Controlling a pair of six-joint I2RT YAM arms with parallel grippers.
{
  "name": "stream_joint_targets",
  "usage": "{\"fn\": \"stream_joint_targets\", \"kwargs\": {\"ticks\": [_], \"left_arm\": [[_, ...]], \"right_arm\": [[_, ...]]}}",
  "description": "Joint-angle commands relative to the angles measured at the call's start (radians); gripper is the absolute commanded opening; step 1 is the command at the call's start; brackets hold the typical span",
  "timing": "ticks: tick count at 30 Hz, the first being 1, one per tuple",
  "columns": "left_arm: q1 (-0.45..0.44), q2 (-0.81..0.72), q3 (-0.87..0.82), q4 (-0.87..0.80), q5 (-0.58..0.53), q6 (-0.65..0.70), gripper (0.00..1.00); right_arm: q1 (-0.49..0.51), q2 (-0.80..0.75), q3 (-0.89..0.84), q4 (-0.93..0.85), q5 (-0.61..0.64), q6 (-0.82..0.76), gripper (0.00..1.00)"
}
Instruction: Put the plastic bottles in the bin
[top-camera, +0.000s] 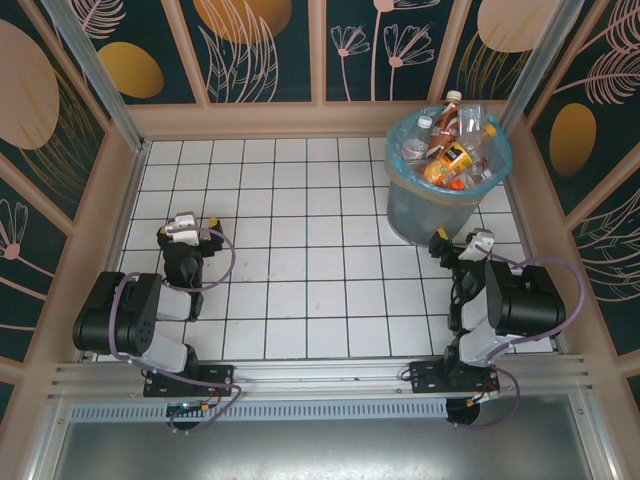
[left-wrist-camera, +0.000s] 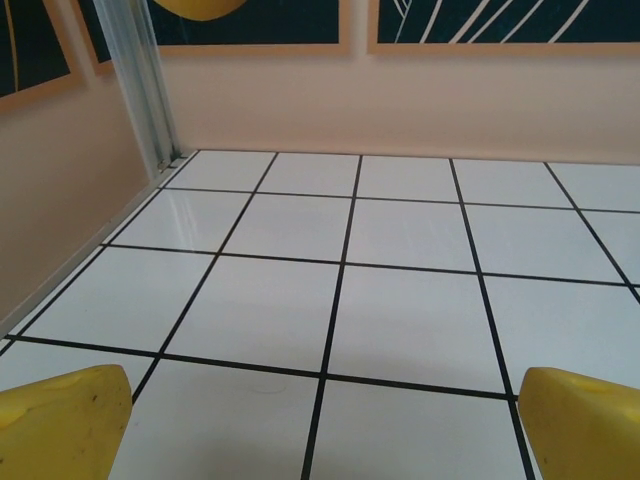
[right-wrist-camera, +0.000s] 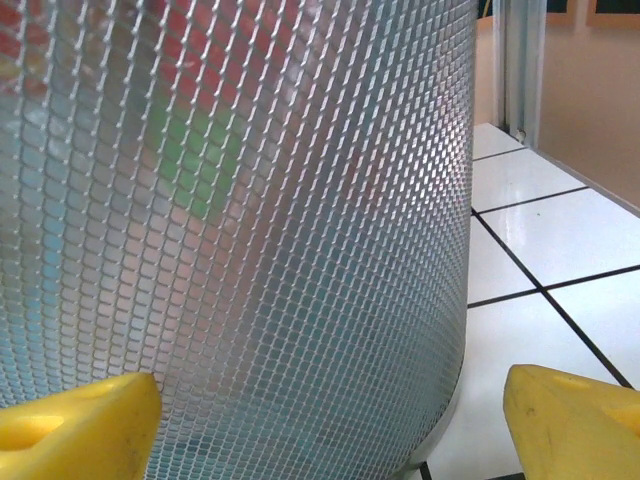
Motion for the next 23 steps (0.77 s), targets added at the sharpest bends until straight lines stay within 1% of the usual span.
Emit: {"fn": "stream_joint_targets", "kwargs": {"ticks": [1,3,13,16,20,21,23], "left_arm": [[0.006,0.004,0.020,0.059,-0.017,-0.024,0.99],[0.006,0.003,0.020,0.056,-0.019,-0.024,0.99],[0.006,0.002,0.022,0.053,-0.024,-0.026,0.99],[0.019,0.006,0.034,0.027,0.006,-0.031,0.99],[0.019,0.004,0.030,0.032,0.005,-0.031,0.99],[0.019,0.003,0.027,0.042,-0.003,-0.030,0.99],[0.019,0.003,0.023,0.048,-0.063,-0.056,0.99]], "right_arm": [[0.002,0.002,0.012,0.114,0.053,0.022,0.93],[0.012,0.000,0.011,0.112,0.077,0.019,0.99],[0.013,0.000,0.012,0.111,0.080,0.019,0.99],[0.014,0.000,0.012,0.112,0.080,0.019,0.99],[0.013,0.000,0.012,0.112,0.080,0.018,0.99],[0.013,0.000,0.012,0.111,0.080,0.018,0.99],[0.014,0.000,0.014,0.107,0.079,0.016,0.99]]}}
